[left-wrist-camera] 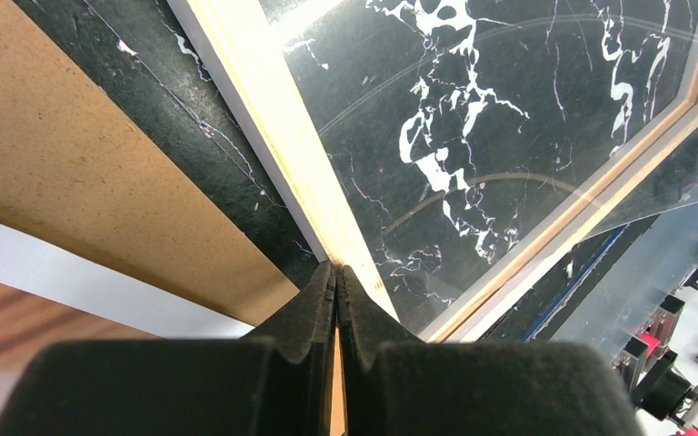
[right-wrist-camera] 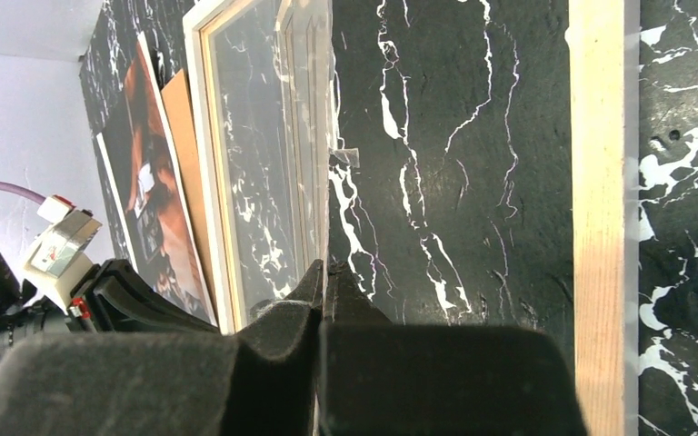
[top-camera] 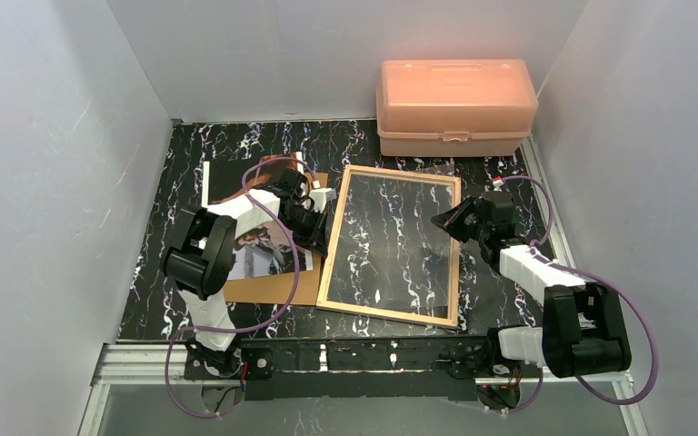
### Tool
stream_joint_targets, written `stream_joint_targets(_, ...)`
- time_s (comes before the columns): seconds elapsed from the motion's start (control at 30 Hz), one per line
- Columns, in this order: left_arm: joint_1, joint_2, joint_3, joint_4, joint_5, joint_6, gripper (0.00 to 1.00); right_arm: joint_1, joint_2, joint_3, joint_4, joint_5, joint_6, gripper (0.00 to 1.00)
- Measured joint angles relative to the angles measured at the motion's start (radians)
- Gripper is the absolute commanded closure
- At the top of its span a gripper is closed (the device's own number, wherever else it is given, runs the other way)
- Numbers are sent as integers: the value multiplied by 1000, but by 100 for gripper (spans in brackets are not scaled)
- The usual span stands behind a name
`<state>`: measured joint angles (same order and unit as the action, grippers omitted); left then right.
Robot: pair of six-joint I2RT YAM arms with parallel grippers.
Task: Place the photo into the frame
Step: Place the photo frame item in the photo frame.
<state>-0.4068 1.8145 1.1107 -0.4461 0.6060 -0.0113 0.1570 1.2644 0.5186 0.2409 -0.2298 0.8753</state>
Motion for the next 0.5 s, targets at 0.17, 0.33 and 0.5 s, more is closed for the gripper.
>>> stream_joint_targets(0.17, 0, 3, 3, -4, 1, 0, 100, 3, 11, 14, -38, 8, -39, 68)
stream_joint_targets(0.33, 0, 4, 4, -5, 2, 0, 100, 31, 39, 60, -143, 36, -102, 49)
stream_joint_targets(0.5, 0, 4, 4, -5, 3, 0, 100, 93, 81, 148, -276, 106, -174, 32)
